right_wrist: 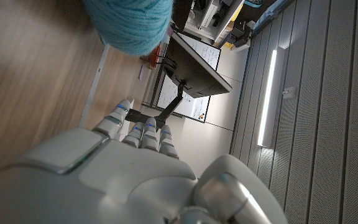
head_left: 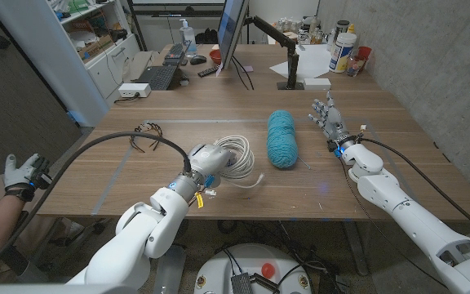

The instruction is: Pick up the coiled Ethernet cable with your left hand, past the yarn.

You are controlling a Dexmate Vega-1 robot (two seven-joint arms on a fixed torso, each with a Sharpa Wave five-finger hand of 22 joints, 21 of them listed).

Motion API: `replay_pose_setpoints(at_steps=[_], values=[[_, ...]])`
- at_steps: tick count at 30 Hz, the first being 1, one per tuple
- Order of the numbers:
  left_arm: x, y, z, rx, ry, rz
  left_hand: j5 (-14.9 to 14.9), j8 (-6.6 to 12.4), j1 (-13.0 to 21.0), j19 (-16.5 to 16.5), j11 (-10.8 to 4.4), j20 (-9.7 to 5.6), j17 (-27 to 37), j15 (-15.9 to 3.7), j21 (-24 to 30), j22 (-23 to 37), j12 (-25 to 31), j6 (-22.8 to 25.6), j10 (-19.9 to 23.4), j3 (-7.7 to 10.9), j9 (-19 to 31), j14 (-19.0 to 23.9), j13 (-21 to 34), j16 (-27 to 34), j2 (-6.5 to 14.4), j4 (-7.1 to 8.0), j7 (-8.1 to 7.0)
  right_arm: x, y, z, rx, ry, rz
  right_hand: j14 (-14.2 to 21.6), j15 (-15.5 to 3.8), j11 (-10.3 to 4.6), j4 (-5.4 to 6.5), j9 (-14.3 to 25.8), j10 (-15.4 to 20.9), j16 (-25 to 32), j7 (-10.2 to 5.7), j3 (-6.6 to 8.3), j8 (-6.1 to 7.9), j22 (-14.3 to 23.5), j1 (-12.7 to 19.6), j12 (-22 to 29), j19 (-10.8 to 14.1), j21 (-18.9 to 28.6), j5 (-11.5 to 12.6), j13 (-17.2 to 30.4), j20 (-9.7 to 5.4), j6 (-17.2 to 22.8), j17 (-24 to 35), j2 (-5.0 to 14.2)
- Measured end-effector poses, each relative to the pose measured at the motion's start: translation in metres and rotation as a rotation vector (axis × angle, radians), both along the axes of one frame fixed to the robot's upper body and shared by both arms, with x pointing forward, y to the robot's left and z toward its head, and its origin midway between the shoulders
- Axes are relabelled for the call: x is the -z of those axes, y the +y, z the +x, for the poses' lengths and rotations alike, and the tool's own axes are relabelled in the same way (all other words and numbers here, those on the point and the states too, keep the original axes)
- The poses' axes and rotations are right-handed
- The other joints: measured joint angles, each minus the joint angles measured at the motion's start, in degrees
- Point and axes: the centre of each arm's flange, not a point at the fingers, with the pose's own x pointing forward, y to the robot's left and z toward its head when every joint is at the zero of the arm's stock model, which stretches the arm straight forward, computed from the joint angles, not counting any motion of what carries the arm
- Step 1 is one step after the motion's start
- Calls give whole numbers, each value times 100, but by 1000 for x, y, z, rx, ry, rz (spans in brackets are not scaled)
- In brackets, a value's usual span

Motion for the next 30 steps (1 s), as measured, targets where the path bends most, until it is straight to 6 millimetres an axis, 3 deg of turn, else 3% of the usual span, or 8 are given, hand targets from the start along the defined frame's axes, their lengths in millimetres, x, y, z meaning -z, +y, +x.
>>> replay_pose_setpoints(at_steps=[30], values=[[-14, -2, -2, 11, -13, 7, 14, 29, -9, -61, -21, -2, 0, -4, 127, -145, -2, -1, 20, 62, -4, 9, 24, -27, -33, 16, 0, 0, 0, 1, -3, 3, 0, 0, 0, 0, 0, 0, 0, 0, 0, 0, 0, 0, 0, 0, 0, 0, 0, 0, 0, 0, 0, 0]])
